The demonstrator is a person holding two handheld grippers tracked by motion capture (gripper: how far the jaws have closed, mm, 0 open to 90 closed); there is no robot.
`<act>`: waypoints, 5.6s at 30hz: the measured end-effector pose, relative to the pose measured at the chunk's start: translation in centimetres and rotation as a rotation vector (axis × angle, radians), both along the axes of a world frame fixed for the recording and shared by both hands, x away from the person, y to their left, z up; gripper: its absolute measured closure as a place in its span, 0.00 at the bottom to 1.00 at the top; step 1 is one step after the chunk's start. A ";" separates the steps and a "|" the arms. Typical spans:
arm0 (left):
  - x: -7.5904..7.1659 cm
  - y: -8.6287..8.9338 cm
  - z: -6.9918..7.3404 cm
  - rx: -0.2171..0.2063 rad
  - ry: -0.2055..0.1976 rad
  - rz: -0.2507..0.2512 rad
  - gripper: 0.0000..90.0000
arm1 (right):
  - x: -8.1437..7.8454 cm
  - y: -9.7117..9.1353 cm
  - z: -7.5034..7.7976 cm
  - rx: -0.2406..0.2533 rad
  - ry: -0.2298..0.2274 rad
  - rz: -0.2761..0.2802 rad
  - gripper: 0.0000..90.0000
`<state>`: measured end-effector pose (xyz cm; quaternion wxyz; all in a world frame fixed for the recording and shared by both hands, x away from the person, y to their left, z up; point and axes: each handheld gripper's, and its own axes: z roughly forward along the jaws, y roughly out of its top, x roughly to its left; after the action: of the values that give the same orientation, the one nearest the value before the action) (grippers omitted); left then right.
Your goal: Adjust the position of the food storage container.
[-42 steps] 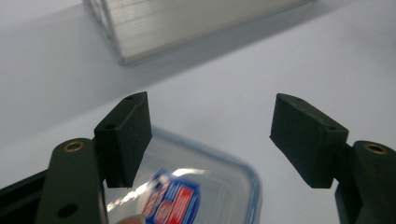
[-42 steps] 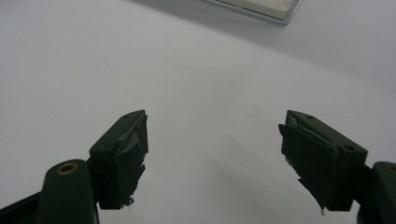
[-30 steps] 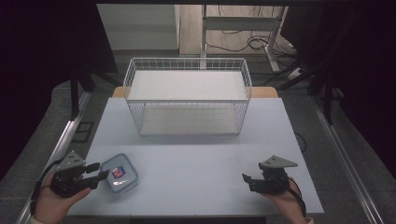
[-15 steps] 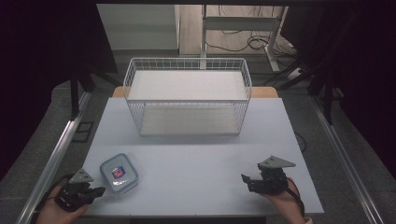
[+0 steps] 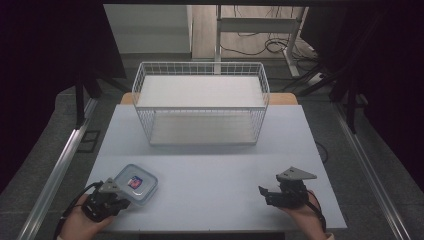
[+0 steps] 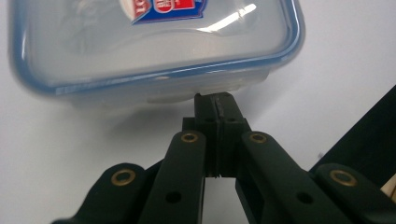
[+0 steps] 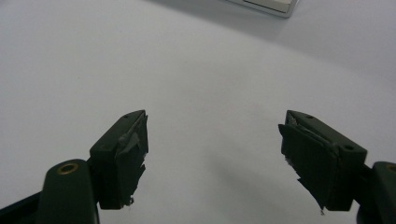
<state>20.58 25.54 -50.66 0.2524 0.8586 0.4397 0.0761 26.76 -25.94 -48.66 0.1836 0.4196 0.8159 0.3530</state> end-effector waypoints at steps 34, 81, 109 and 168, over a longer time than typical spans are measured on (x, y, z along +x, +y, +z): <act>4.1 6.6 1.9 -0.110 -0.075 0.232 1.00 | 0.2 -0.2 -0.3 -0.004 0.008 -0.013 0.26; 7.6 -1.8 0.5 -0.192 0.021 0.061 1.00 | 0.2 -0.3 -0.4 -0.007 0.010 -0.019 0.25; 9.5 -10.2 1.1 -0.196 0.033 -0.114 1.00 | 0.3 -0.3 -0.6 -0.011 0.012 -0.012 0.25; 7.7 -6.2 2.5 -0.293 -0.082 0.123 0.15 | 0.1 0.1 -0.7 -0.011 -0.020 0.035 0.23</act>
<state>28.28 19.31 -48.19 0.3875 0.7803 0.4871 0.0614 26.87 -25.79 -49.37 0.1876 0.4009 0.8231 0.3559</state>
